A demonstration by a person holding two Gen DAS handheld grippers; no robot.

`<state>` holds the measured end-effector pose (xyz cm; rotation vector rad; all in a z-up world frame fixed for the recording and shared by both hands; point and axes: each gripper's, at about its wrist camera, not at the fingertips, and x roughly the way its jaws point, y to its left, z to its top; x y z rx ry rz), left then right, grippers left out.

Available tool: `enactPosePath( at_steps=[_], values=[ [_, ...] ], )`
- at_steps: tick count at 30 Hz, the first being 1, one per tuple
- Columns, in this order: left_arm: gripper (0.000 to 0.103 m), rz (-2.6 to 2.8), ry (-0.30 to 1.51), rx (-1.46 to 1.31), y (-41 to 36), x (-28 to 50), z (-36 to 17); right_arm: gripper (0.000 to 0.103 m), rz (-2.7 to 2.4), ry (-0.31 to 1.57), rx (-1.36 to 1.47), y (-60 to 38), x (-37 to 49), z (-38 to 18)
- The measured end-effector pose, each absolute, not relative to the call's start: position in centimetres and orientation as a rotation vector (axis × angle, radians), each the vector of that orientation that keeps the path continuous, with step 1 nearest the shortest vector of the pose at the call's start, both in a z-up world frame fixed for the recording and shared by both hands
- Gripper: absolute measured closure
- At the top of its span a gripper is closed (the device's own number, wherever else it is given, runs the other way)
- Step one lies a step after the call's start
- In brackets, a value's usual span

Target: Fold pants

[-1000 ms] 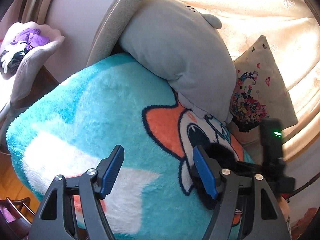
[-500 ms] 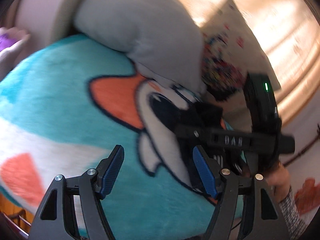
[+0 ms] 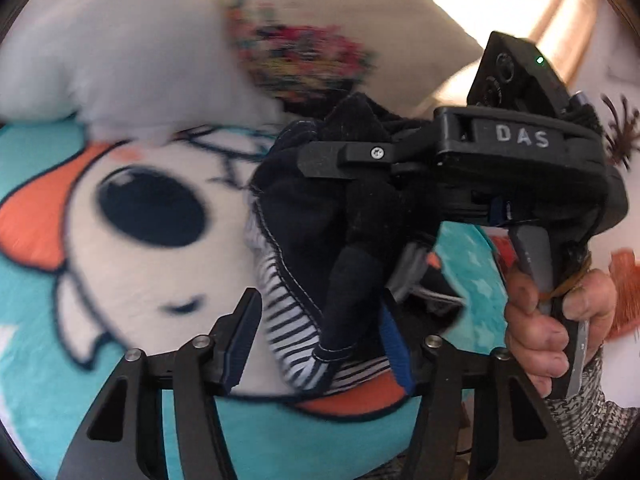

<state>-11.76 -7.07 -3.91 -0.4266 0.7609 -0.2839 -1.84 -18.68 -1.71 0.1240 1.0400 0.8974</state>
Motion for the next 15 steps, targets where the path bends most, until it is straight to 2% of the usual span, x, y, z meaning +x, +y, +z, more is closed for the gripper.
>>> enactPosePath(
  at_steps=[3,6,8,10,13,15],
  values=[
    [0.046,-0.352,0.774,-0.367,-10.5,-10.7,-3.4,0.070,0.855,1.001,0.206,-22.4,-1.5,-1.5],
    [0.046,-0.388,0.804,-0.323,-12.9,-10.2,-3.8,0.065,0.794,0.974,0.261,-26.6,-1.1,-2.3],
    [0.046,-0.408,0.831,-0.315,-13.6,-10.3,-3.9,0.049,0.725,0.969,0.264,-29.5,-0.8,-3.5],
    [0.046,-0.427,0.831,-0.342,-13.4,-10.7,-3.3,0.040,0.651,0.969,0.272,-32.1,-0.8,-4.3],
    [0.043,-0.410,0.801,-0.389,-12.1,-11.1,-2.2,0.040,0.612,0.914,0.340,-35.6,-1.4,-3.5],
    [0.040,-0.384,0.794,-0.408,-11.9,-10.1,-1.8,0.040,0.572,0.814,0.359,-37.2,-2.1,-1.6]
  ],
)
